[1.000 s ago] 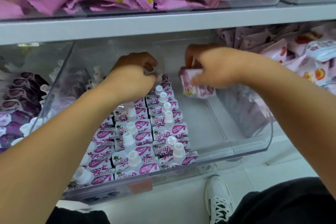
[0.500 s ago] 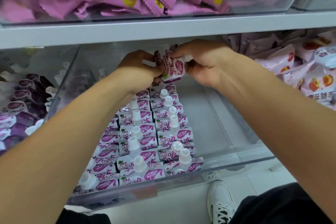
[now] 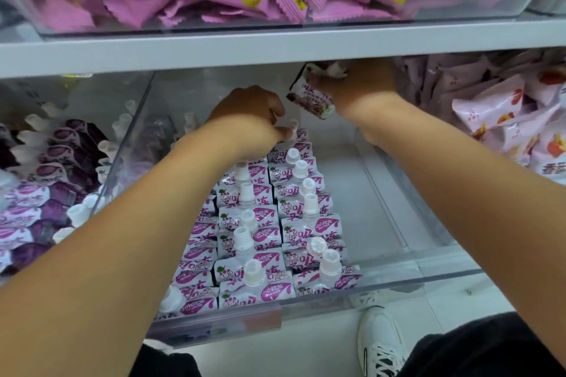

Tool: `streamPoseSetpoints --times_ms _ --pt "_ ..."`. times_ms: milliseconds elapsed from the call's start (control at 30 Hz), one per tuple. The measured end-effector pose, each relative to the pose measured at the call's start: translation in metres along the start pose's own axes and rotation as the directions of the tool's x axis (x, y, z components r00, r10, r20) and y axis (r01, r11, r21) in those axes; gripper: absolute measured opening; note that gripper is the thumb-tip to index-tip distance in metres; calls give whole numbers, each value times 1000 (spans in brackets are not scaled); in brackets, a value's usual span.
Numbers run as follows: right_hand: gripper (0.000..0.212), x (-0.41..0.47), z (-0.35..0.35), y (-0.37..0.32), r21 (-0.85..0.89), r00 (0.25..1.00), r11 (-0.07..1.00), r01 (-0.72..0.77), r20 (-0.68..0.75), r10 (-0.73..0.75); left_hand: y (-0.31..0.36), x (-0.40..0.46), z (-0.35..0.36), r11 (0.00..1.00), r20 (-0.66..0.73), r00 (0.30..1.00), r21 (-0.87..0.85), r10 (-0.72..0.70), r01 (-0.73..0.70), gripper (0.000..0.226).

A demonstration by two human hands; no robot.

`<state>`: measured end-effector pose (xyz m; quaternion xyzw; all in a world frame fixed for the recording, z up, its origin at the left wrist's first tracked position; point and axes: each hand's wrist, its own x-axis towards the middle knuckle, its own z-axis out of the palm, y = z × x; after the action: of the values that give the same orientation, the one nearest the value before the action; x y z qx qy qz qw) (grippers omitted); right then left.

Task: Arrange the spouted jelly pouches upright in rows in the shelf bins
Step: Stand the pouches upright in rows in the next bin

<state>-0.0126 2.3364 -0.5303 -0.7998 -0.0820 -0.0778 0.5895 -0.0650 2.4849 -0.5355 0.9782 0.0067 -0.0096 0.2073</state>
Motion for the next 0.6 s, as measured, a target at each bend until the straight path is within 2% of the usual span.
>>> streamPoseSetpoints --times_ms 33,100,233,300,433,500,567,600 --pt "6 0 3 1 -134 998 991 10 65 -1 2 2 2 998 17 1000 54 8 -9 39" --pt "17 2 7 8 -367 993 926 93 104 -58 7 5 5 989 13 1000 148 13 -14 31" --pt "33 6 16 16 -459 995 883 97 65 -75 12 9 15 992 -33 999 128 -8 12 40" --pt "45 10 20 14 -593 995 801 83 99 -30 12 10 23 989 -72 997 144 -9 19 40" --pt "42 23 25 20 -604 997 794 -71 -27 68 9 16 34 984 -156 988 171 -15 42 34" --pt "34 25 21 19 -616 996 787 -35 39 75 7 17 34 987 -168 986 162 2 25 30" --pt "34 19 17 18 -590 989 805 57 145 36 6 16 33 987 -182 983 158 25 4 26" --pt "34 14 15 20 -529 988 846 65 153 19 6 16 34 986 -186 982 165 33 -2 24"
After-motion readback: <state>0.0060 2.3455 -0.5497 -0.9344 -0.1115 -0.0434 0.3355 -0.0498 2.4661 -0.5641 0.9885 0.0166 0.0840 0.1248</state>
